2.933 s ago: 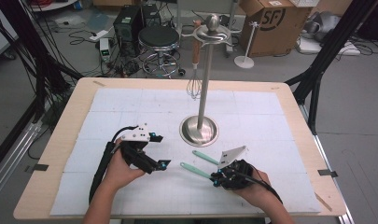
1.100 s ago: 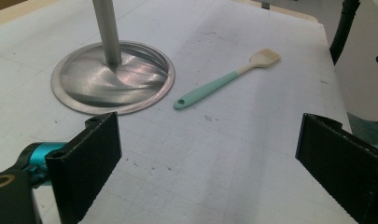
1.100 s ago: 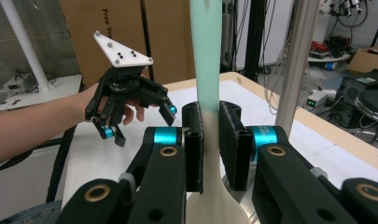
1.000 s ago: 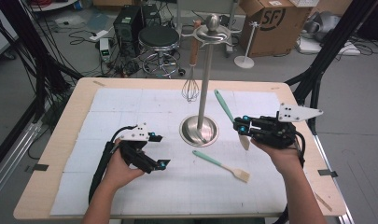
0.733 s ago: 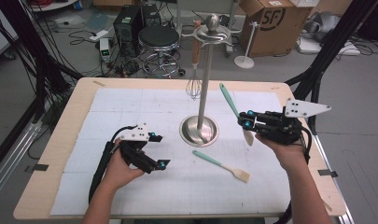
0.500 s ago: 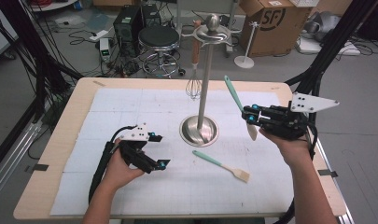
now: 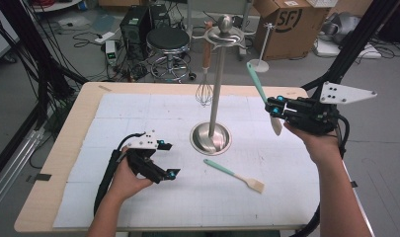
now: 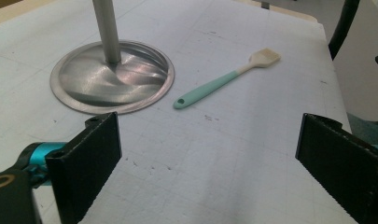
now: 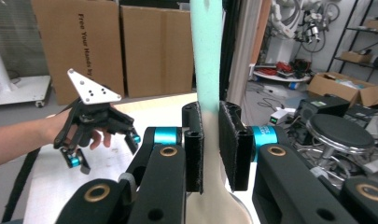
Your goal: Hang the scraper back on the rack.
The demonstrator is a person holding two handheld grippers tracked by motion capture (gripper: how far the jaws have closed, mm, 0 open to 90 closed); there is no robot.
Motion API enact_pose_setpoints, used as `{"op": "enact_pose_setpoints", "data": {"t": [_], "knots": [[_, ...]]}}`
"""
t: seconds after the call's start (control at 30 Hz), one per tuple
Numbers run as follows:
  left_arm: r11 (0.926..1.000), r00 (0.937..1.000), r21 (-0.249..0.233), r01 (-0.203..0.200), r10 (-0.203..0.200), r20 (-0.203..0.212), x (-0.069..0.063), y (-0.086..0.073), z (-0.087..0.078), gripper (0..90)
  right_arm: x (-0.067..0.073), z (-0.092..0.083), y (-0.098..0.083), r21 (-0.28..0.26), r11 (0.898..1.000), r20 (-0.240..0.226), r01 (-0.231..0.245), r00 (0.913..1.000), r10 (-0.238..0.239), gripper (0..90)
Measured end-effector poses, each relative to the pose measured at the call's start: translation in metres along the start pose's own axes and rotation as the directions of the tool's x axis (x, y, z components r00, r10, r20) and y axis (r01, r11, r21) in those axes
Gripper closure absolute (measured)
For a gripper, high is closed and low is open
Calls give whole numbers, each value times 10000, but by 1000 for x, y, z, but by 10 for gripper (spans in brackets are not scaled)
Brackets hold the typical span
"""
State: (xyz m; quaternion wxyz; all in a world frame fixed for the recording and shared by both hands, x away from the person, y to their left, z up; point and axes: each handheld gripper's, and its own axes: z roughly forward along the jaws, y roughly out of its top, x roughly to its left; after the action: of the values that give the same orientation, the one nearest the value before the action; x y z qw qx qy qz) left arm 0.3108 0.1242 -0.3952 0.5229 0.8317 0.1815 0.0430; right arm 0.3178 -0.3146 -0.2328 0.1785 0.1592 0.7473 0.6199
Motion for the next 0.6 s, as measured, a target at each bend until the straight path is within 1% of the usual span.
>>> {"op": "enact_pose_setpoints", "data": {"t": [0.17,0.3,0.4,0.5,0.53,0.6], "knots": [[10000,10000,4,-23,23,19,0,0,-1,74,-5,1,12,112,9998,165,183,9997,-185,812],[10000,10000,-25,23,-23,6,0,0,0,74,-9,3,20,92,9996,327,264,9991,-267,811],[10000,10000,-21,15,-15,19,0,0,0,74,-11,5,24,183,9993,400,336,9986,-343,812],[10000,10000,-74,17,-17,19,0,0,-1,74,-13,7,26,263,9992,518,312,9981,-325,811],[10000,10000,-44,-22,22,28,0,0,-1,74,-13,7,26,290,9993,520,219,9984,-234,811],[10000,10000,-59,-7,7,41,0,0,-1,74,-14,9,27,283,9991,541,313,9980,-328,811]]}}
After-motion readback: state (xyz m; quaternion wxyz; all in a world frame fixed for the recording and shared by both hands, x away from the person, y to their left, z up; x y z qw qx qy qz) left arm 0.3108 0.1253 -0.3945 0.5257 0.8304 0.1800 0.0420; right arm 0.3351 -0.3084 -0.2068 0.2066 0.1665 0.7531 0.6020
